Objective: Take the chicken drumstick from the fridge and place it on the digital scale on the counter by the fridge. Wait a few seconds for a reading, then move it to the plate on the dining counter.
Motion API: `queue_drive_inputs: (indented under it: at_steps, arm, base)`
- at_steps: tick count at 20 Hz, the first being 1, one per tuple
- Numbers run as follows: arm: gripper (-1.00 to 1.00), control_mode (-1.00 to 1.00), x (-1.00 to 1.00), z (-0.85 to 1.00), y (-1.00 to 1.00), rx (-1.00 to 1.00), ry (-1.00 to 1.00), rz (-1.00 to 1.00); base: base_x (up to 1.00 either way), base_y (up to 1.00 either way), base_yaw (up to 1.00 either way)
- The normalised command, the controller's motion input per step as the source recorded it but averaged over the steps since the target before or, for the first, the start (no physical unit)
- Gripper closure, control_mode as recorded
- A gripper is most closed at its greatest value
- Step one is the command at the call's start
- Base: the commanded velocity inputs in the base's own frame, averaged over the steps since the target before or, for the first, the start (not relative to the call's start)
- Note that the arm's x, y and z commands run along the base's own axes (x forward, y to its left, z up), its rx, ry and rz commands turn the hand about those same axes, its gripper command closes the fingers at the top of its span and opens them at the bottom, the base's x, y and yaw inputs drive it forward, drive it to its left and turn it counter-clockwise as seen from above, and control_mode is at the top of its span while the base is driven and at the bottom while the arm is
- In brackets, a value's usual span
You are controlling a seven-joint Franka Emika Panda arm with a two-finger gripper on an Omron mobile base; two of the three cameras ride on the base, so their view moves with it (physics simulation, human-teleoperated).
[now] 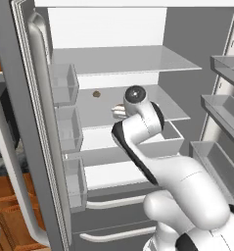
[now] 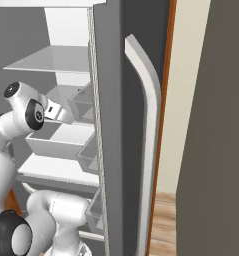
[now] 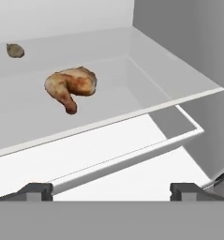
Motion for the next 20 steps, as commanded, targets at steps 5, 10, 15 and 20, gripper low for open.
queue_drive_inputs:
  at_steps: [5,10,15,20]
  arm:
    - [-1.0,-1.0,0.41,-0.16,-0.02,0.0,0.0,0.0]
    - [-1.0,-1.0,0.43,-0.09,0.0,0.0,0.0,0.0]
    - [-1.0,-1.0,0.43,-0.11,0.0,0.0,0.0,0.02]
    - [-1.0,-1.0,0.43,-0.19,0.0,0.0,0.0,0.03]
  base:
    - [0.0,0.0,0.0]
    - [0.0,0.0,0.0]
    - [0.0,0.0,0.0]
    - [0.0,0.0,0.0]
